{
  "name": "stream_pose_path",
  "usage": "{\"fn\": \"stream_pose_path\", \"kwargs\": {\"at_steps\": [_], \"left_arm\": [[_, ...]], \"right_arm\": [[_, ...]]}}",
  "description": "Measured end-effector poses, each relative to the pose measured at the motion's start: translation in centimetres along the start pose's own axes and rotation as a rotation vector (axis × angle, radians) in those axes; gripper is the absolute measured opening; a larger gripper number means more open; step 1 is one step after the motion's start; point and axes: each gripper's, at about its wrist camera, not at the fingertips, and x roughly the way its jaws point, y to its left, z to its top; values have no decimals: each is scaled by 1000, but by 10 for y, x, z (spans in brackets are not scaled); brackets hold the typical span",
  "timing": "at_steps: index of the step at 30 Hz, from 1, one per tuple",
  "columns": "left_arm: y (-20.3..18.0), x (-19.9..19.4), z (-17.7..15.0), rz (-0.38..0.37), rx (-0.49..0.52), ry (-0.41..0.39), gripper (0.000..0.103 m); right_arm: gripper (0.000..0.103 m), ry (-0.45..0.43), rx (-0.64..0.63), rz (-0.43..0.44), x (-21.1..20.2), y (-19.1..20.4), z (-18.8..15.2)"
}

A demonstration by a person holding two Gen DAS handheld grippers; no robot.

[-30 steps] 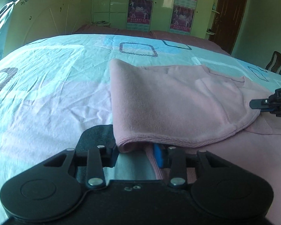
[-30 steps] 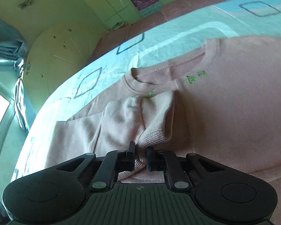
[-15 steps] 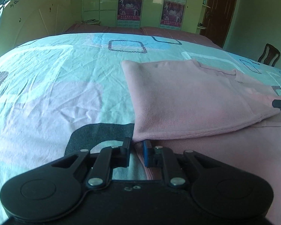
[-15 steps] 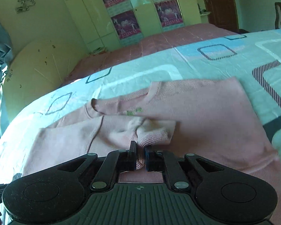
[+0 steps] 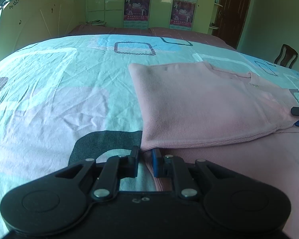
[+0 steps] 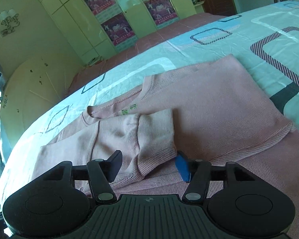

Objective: Fold small clothes

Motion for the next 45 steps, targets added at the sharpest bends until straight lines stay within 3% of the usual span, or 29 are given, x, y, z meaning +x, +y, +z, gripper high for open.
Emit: {"fn": "stream_pose_path", "kwargs": {"at_steps": [1,2,6,8,10,12,15,17,21,22,23,28,38,41,43,44,45], "left_arm": [[0,0,0,1,1,-1,12],[-1,0,0,2,2,-1,12],[-2,0,0,6,7,1,12],[-2,0,0,7,8,3,12],[1,-3,2,-3,3,11,19],[9,-19,3,1,-48,-31,30],[10,-42,8,-9,-68,-130,34],[3,-40,17,-43,-59,-153,39],[-15,4,24,-93,-49,-41,42],[-16,17,23,-85,-49,5,43],[-18,20,22,-67,-28,-7,44],[-18,29,41,-84,-15,7,59],[-7,117,118,-43,16,24,60],[-8,121,126,-29,33,31,60],[-18,104,124,-27,48,-5,60],[-28,96,121,-62,65,-28,61],[-42,90,118,-89,85,-40,62]], "right_arm": [[20,10,8,7,1,-2,0],[4,23,1,-12,2,-3,-1],[4,41,-83,-58,3,1,-12],[5,28,-55,-60,3,-2,-13],[5,-7,-16,-55,-4,-4,-9],[14,-74,-13,-48,-19,-3,-3],[14,-147,-61,-81,-34,4,7],[14,-146,-88,-76,-32,8,11],[14,-34,-166,-107,-2,15,4],[14,39,-196,-129,13,16,-2],[14,72,-226,-149,21,16,-6],[14,-2,-251,-141,16,20,6],[14,45,-292,-227,75,5,49],[14,48,-296,-237,73,6,55],[24,-1,-302,-224,62,19,54],[57,-26,-314,-195,59,29,51],[82,-40,-344,-153,59,43,46]]}}
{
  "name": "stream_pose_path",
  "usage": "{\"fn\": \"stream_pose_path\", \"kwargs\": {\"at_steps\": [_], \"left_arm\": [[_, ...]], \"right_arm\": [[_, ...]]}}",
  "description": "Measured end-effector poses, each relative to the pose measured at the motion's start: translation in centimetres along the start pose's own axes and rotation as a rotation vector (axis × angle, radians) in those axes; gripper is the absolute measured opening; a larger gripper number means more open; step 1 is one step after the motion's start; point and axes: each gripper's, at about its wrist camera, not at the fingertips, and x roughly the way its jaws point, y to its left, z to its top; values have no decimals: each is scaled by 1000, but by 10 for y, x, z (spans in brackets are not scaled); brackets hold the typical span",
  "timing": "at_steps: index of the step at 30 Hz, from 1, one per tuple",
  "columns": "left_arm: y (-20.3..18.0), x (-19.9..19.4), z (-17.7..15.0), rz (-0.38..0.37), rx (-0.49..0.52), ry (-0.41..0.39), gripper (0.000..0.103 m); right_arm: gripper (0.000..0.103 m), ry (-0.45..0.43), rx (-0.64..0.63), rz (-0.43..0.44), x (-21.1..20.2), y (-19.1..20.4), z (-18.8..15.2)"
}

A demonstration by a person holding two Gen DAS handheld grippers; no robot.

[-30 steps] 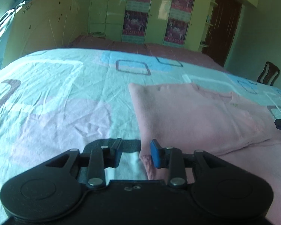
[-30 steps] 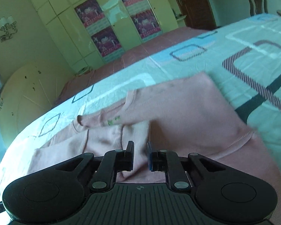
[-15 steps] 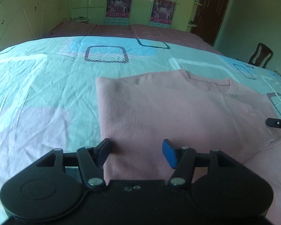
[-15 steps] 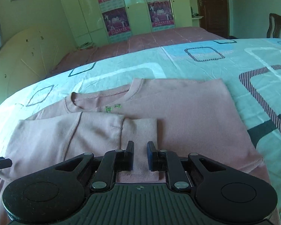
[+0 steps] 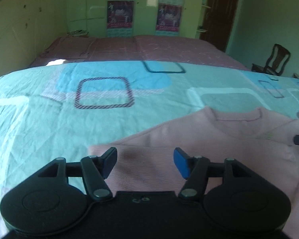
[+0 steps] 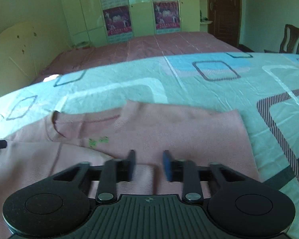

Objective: Fold small clothes

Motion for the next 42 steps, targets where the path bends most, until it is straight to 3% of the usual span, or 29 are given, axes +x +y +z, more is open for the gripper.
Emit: {"fn": "stream_pose_path", "kwargs": {"at_steps": [2,5,9,13,14,15,18,24,26,28,31,34,37,39,42], "left_arm": [[-27,0,-4,-35,25,0,67],[-55,5,-12,-63,37,15,67],[-48,1,-28,-13,44,0,71],[4,-9,-50,109,36,2,75],[10,-13,-51,94,51,1,75],[11,-15,-52,106,74,7,76],[12,-20,-47,114,43,17,73],[-11,-64,-60,51,10,-93,73],[-17,-61,-74,20,22,-47,73],[-20,-49,-89,58,66,2,76],[-18,-62,-88,61,54,-7,74],[-18,-80,-90,45,26,-59,74],[-26,-76,-101,58,52,-22,74],[-31,-69,-110,97,83,-12,77],[-29,-69,-110,95,79,-16,77]], "right_arm": [[80,-13,-63,78,3,31,-1],[40,51,-113,140,20,68,-2],[39,133,-145,201,38,68,-14],[38,87,-148,48,23,23,-21],[23,90,-133,53,21,13,-21],[19,91,-137,43,17,10,-21],[20,77,-157,31,11,17,-19],[20,12,-117,54,-17,29,-27],[20,62,-139,56,-13,31,-40],[20,92,-150,28,-7,27,-52],[20,65,-117,1,-20,25,-48],[20,8,-128,43,-39,31,-52],[20,42,-191,52,-37,43,-66],[20,85,-218,-27,-26,44,-77],[20,79,-147,-23,-27,37,-78]]}}
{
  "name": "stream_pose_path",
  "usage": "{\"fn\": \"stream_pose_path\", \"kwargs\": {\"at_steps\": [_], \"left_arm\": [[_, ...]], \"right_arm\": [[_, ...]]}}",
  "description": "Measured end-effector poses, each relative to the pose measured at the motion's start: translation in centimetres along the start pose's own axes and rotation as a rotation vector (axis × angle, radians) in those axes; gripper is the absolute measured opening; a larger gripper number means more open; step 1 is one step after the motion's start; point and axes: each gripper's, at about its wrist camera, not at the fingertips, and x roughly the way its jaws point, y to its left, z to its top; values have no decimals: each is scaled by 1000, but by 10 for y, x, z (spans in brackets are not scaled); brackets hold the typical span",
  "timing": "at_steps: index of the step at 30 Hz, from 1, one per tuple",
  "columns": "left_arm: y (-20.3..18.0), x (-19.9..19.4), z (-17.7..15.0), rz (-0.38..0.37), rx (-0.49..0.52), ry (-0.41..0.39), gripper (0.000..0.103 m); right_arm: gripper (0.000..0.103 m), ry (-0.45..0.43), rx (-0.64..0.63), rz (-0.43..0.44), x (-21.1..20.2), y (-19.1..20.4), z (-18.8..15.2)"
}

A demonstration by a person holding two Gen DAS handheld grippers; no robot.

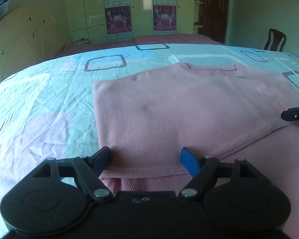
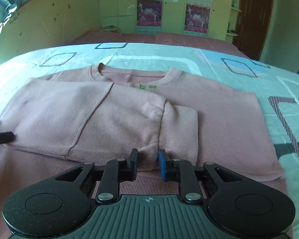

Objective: Fold small clothes

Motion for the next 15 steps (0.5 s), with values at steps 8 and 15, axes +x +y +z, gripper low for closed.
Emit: {"fn": "stream_pose_path", "kwargs": {"at_steps": [8,15], "left_arm": [[1,-8,-1,26,13,22,78],[3,-27,-6,79,-14,32,79]], "right_arm": [[21,4,28,-13,-24,-3,-1],[21,-66,101,-21,-73,-24,-5]]}}
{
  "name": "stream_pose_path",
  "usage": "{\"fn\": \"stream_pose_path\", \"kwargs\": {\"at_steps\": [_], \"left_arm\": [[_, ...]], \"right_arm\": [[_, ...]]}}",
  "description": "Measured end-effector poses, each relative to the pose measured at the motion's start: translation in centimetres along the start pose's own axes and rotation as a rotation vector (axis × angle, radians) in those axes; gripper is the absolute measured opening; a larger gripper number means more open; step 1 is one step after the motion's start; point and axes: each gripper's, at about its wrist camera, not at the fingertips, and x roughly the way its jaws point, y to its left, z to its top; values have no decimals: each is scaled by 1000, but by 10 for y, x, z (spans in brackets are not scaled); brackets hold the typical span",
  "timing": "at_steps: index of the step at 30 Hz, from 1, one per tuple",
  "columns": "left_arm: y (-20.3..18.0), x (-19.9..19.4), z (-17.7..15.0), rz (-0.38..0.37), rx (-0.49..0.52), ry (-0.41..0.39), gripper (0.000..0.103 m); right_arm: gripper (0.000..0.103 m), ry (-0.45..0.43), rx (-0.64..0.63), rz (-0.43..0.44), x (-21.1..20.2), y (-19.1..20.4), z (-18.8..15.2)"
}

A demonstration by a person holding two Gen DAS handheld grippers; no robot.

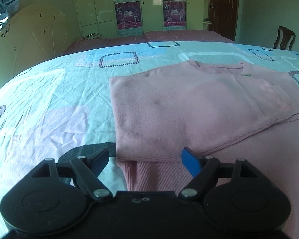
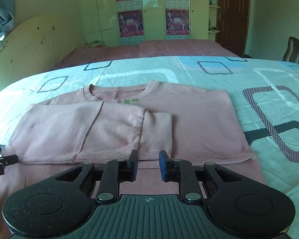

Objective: Fold small clothes

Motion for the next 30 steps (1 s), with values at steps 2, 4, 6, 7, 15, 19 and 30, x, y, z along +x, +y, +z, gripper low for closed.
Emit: {"fn": "stream_pose_path", "kwargs": {"at_steps": [2,4,6,7,15,19,30], "left_arm": [[-1,-5,-5,26,4,6,80],[0,-12,-12,29,6,1,79],[1,-20,-18,34,5,4,76],[3,-26,-22,21,-1,-3,61],[16,-80,-67,15,-109,40,50],[4,-118,-98,20,-123,31,89],[-14,-169,-159,-45,-253,96,83]], "right_arm": [[29,0,1,3,-9,-6,-1],[59,-26,15,5,-20,-14,-5],[62,-30,27,15,-28,-23,-9],[62,-30,30,16,-33,-29,-13],[42,-6,89,84,-80,-96,-59],[42,29,152,123,-101,-135,-92],[42,132,393,248,-144,-209,-162]]}}
